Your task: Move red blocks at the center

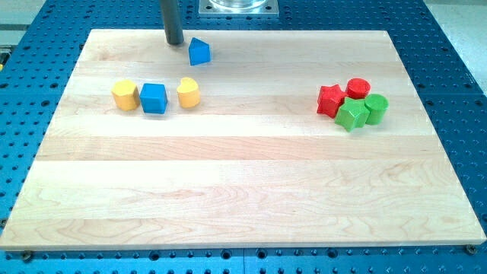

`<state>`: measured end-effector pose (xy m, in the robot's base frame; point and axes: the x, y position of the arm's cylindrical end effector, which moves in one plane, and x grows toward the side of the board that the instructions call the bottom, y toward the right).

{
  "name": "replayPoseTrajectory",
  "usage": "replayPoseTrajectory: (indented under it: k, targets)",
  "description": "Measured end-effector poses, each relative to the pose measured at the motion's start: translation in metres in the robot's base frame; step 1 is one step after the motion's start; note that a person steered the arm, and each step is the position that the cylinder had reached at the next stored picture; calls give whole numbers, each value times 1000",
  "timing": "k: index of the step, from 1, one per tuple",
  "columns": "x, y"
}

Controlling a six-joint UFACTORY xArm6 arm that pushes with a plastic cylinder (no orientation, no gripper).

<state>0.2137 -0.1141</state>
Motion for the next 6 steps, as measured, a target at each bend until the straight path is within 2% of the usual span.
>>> replayPoseTrajectory:
  k: [1,2,3,4,5,6]
  targets:
    - [58,44]
    - [131,24]
    - [142,39]
    - [135,131]
    - [90,229]
    - [113,341]
